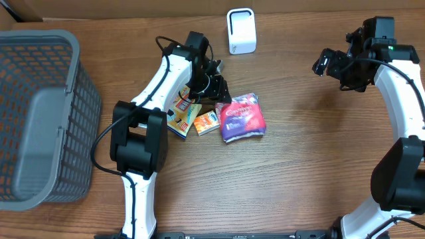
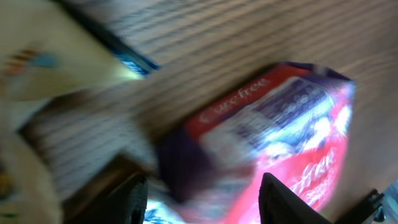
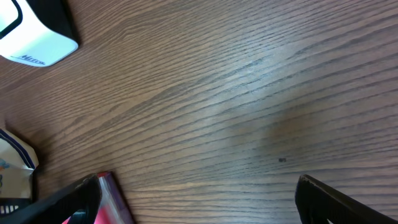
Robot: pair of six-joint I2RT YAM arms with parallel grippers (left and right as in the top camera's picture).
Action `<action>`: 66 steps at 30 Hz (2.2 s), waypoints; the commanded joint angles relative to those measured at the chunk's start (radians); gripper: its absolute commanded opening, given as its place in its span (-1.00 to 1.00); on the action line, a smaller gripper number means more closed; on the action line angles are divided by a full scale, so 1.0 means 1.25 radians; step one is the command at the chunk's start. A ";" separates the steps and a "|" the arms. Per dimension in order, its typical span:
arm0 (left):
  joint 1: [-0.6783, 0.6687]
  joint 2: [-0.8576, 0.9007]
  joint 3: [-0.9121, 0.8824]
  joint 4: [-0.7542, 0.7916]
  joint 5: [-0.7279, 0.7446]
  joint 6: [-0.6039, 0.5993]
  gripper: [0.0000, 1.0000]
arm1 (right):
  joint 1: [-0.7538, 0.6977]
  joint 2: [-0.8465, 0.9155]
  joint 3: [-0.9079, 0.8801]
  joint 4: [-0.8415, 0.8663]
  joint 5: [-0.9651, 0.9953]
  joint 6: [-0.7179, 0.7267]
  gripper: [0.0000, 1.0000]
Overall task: Scan the item barcode
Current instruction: 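Reach the left gripper to the Carefree pack and grasp it, then lift the Carefree pack and set it down further right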
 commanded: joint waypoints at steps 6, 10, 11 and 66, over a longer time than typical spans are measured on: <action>0.014 0.028 -0.011 -0.003 -0.008 -0.002 0.00 | 0.003 -0.008 -0.006 0.005 -0.007 -0.001 1.00; 0.008 0.028 -0.011 -0.009 0.038 -0.002 -0.02 | 0.003 -0.008 -0.006 0.005 -0.007 -0.001 1.00; 0.005 0.029 -0.011 -0.011 0.041 -0.002 -0.02 | 0.003 -0.008 -0.006 0.005 -0.007 -0.001 1.00; -0.273 0.086 0.471 -0.281 -0.969 -0.284 -0.91 | 0.002 -0.008 -0.006 -0.026 0.060 -0.004 1.00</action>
